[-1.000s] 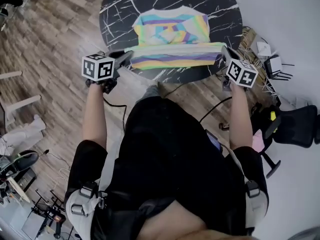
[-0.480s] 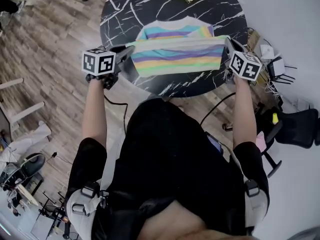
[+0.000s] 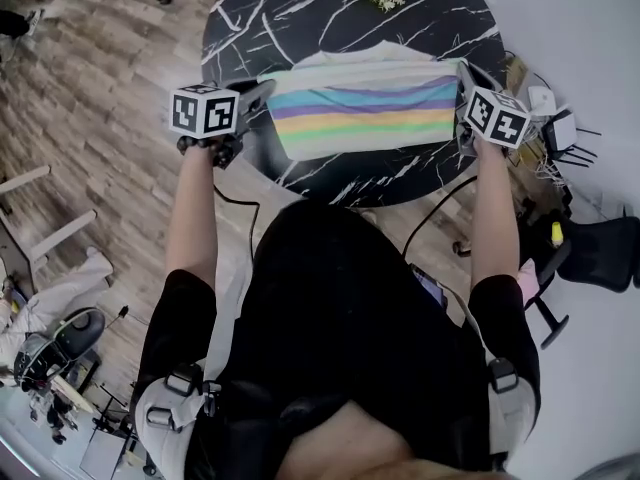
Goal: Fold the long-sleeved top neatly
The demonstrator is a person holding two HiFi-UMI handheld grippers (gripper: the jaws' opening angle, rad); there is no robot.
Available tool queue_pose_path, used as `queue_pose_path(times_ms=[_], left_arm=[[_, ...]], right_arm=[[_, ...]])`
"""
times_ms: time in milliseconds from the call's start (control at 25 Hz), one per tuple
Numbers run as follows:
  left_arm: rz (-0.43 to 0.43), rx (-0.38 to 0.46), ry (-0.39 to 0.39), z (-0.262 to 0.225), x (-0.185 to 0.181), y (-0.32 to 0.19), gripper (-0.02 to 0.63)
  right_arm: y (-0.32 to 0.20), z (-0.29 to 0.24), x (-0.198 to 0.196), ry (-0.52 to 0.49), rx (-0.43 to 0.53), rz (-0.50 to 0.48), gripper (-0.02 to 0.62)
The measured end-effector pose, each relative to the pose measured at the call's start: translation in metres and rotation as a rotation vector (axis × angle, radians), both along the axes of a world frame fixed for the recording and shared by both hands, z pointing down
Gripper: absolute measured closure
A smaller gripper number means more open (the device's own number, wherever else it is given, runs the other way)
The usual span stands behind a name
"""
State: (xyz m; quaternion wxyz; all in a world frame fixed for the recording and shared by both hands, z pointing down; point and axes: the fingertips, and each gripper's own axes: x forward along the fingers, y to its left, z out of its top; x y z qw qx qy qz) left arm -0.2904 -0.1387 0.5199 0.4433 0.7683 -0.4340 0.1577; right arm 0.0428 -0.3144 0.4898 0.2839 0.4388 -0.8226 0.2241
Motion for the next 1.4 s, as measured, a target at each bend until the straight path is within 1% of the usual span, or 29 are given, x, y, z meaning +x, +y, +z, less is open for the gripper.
queue_pose_path(times_ms=[200,240,280,320,400,440,480,560,640,720,880,1000,1160,1280,1400], left_arm=[[0.001,-0.058,0.02,0.023,-0.005,-0.004,0.572],[-0.002,-0.074,0.019,0.03,-0.007,-0.003,0.559],[-0.01,-0.084,0.01,0.035,-0.01,-0.004,0.541],[-0.023,-0.087,-0.01,0.037,-0.015,-0.005,0.521],[-0.057,-0.082,-0.061,0.039,-0.027,-0.008,0.444],[-0.068,-0.082,-0.069,0.041,-0.031,-0.009,0.437],[-0.07,-0.087,-0.06,0.044,-0.032,-0.008,0.429],[-0.057,-0.098,-0.04,0.05,-0.03,-0.004,0.425],[-0.045,-0.104,-0.038,0.051,-0.029,-0.001,0.426],[-0.041,-0.104,-0.05,0.052,-0.029,0.003,0.426],[-0.031,-0.101,-0.077,0.054,-0.025,0.012,0.426],[-0.02,-0.097,-0.091,0.054,-0.018,0.023,0.426],[0.011,-0.096,-0.035,0.059,0.005,0.045,0.426],[0.026,-0.101,-0.04,0.062,0.016,0.061,0.426],[0.002,-0.107,-0.031,0.064,0.022,0.075,0.426]], right_arm=[[-0.012,0.017,-0.005,0.006,-0.021,0.028,0.566],[-0.014,0.02,-0.005,0.003,-0.022,0.042,0.536],[-0.017,0.022,-0.005,-0.003,-0.025,0.055,0.481],[-0.018,0.024,-0.005,-0.012,-0.028,0.066,0.455],[-0.02,0.026,-0.008,-0.025,-0.035,0.074,0.445],[-0.019,0.027,-0.009,-0.024,-0.037,0.072,0.443],[-0.017,0.029,-0.011,-0.02,-0.04,0.067,0.443],[-0.011,0.032,-0.013,-0.013,-0.049,0.054,0.443],[-0.003,0.036,-0.015,0.0,-0.058,0.037,0.445],[0.004,0.04,-0.016,0.017,-0.061,0.026,0.445],[0.015,0.042,-0.015,0.022,-0.071,0.025,0.445],[0.025,0.042,-0.013,0.032,-0.072,0.02,0.446],[0.038,0.043,-0.019,0.037,-0.077,0.003,0.448],[0.05,0.046,-0.02,0.031,-0.087,0.005,0.448],[0.064,0.048,-0.029,0.023,-0.098,-0.026,0.449]])
